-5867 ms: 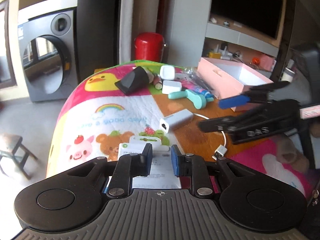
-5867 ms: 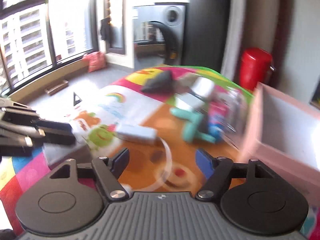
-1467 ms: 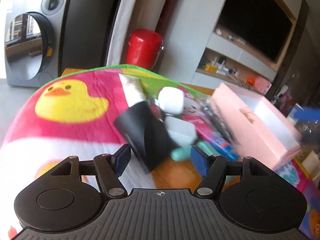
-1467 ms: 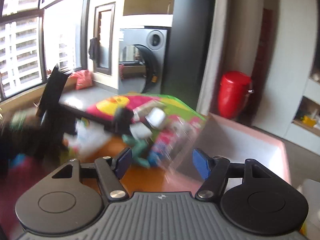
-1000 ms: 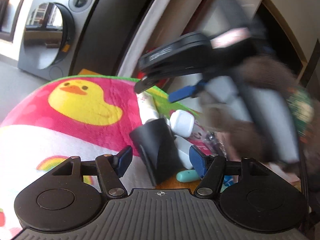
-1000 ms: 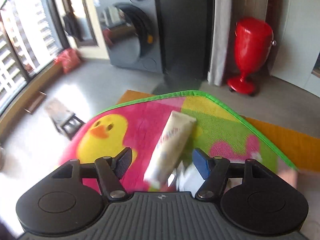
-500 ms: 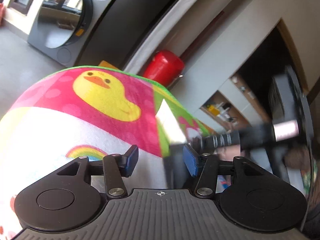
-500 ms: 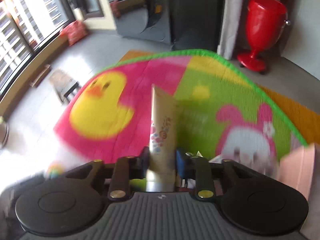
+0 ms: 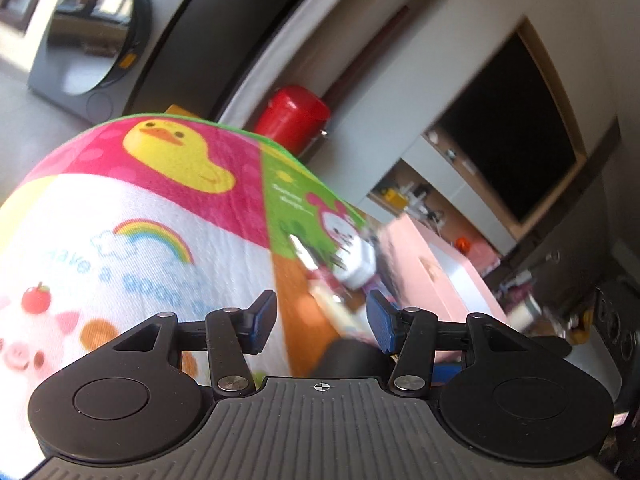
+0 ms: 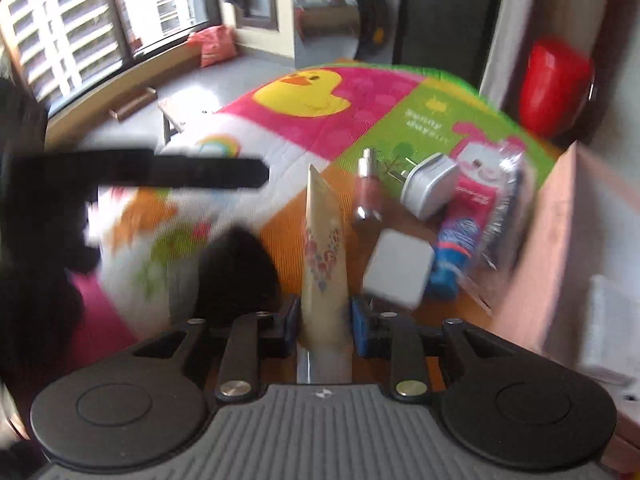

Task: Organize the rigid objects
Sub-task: 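Grasp the teal plastic toy with the right gripper while the left gripper grasps the black wedge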

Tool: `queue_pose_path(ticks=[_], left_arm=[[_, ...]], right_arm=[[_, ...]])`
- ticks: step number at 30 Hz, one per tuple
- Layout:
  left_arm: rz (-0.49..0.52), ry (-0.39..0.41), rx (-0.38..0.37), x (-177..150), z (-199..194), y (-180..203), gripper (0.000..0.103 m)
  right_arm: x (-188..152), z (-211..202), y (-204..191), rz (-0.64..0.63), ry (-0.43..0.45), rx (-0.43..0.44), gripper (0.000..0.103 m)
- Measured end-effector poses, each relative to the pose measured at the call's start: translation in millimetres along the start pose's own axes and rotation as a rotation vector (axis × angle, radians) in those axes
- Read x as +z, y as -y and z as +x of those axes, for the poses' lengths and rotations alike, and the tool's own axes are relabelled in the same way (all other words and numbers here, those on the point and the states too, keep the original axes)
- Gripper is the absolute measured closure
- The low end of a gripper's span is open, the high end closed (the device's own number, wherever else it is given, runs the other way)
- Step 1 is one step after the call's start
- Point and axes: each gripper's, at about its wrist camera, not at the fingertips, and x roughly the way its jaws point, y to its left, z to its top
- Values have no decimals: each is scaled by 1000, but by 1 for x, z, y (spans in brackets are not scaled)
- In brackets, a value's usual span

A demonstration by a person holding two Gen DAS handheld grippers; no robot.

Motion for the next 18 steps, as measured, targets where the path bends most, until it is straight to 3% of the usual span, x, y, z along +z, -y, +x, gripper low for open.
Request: queue_pose_path(ticks=[1, 5, 11, 14, 18], left_arm=[[31, -9, -3, -2, -5, 5, 49], [176, -73, 11, -17, -19, 32, 49], [322, -128, 119, -35, -8, 60, 48], [349, -121, 156, -34, 5, 66, 48], [403, -147, 195, -35, 26, 75, 45]], right_arm=[[-9, -8, -2, -16, 18, -12, 57], [-48, -31, -1, 1, 74, -70, 50], [-92, -50, 16, 63, 143, -249, 42], [-105, -57, 34, 163, 146, -259, 42], [-122, -64, 55, 316, 160, -203, 35]])
